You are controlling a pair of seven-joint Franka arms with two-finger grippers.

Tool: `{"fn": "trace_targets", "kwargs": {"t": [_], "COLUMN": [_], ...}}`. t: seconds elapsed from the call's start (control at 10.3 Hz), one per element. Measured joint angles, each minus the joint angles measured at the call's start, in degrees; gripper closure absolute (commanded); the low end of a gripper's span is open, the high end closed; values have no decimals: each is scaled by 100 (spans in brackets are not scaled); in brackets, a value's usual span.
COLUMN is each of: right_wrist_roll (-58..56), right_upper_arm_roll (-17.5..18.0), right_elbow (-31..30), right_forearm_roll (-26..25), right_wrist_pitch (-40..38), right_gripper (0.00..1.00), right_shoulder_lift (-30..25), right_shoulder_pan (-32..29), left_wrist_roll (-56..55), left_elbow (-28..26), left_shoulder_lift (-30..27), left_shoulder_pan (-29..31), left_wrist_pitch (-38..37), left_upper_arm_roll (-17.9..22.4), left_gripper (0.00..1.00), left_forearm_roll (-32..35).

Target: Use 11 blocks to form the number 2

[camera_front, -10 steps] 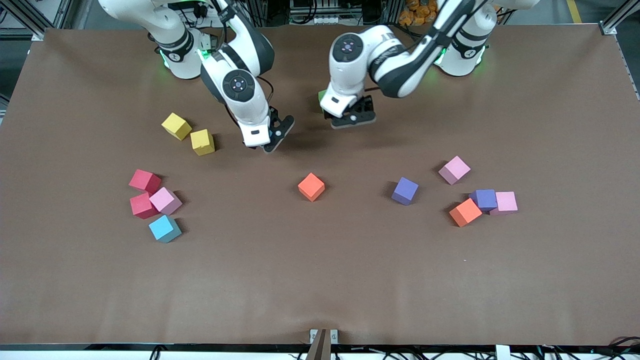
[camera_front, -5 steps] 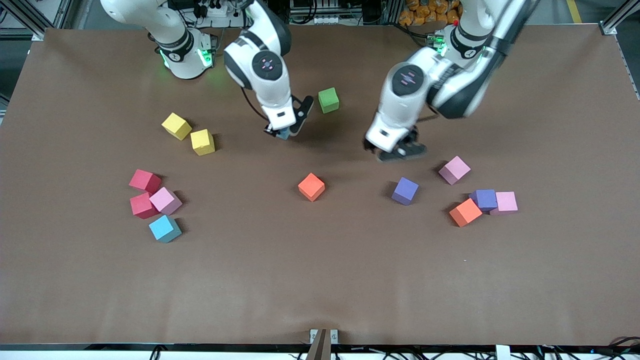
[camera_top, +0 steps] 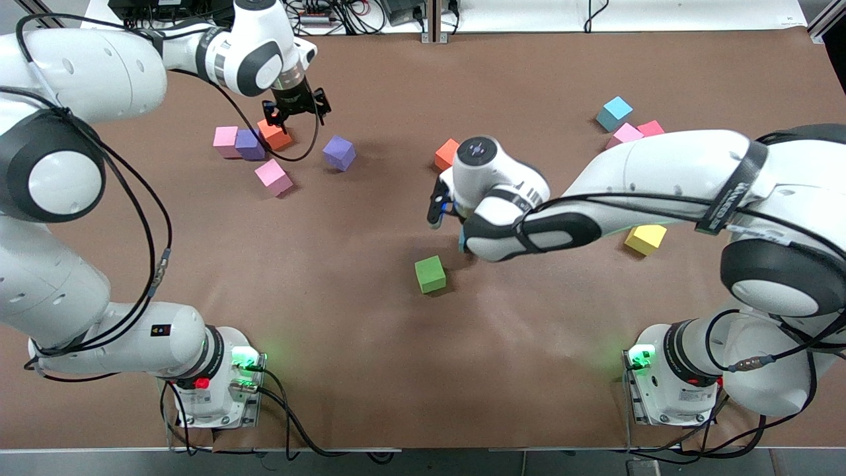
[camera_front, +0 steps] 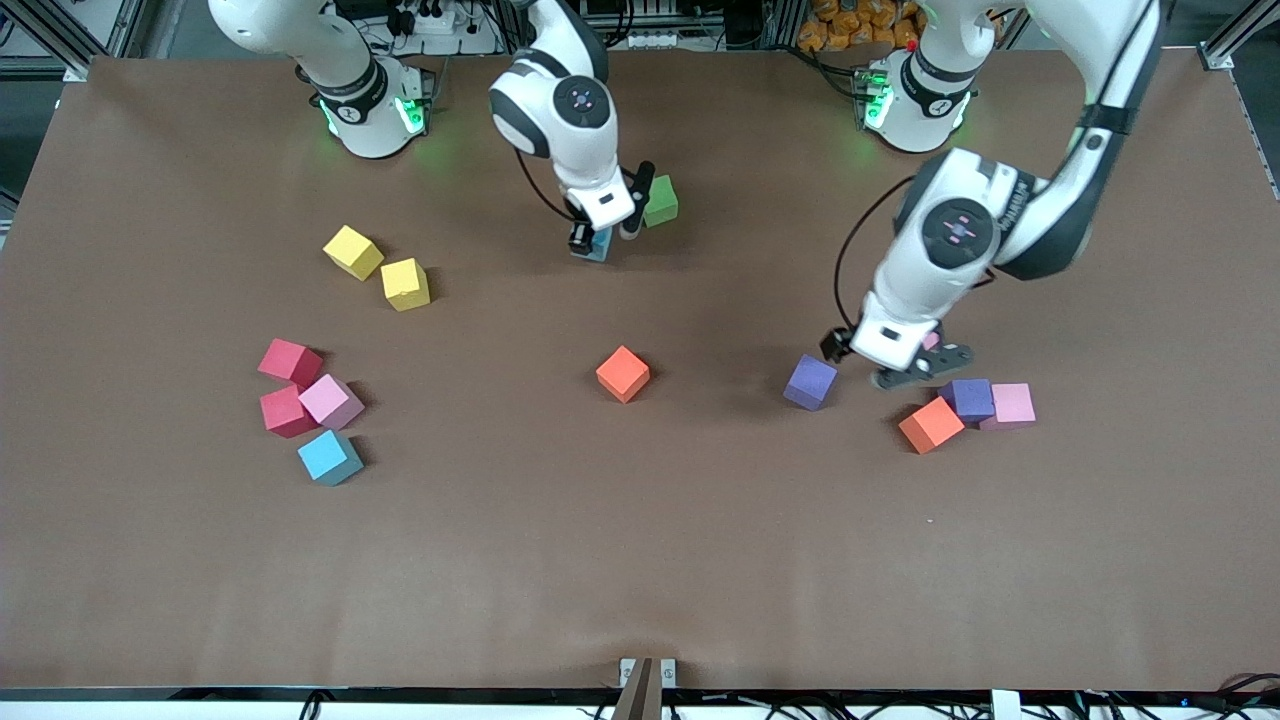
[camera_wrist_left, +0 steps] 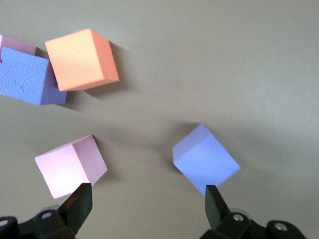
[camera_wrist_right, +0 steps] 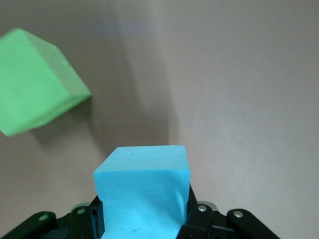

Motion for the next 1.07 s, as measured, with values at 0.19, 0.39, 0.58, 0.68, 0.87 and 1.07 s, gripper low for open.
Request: {"fn": "trace_targets", "kwargs": {"t": [0.19,0.39,0.58,0.68,0.87,1.07], "right_wrist_roll": [1,4,58,196,460,688], "right_upper_arm_roll": [-79,-144,-160,-160,-159,-158], "right_elbow": [-9,-12,-14,-15,-17,-26], "right_forearm_roll": [0,0,5,5,5,5], "right_wrist_pitch": [333,437,448,458,481,485], "right_gripper": [82,82,82,82,82,82], "right_shoulder_lift": [187,318,341,342,342,343], "right_shoulder_pan": [438,640,647,667,829,1004], "left_wrist_roll": [-1100,-2240,-3009,-3128,-3189,-3199], "left_elbow": [147,235,254,260,282,287], "left_shoulder_lift": [298,460,525,571,640,685], "left_shoulder_pan": [-83,-259,-338,-363,-434,-509], "left_wrist_pitch": [0,0,-2,-3,-3,-3], "left_upper_arm_roll": [110,304,471,541,671,832], "left_gripper": [0,0,0,0,0,0], "left_forearm_roll": [-205,-220,-226,-238,-255,-258]}}
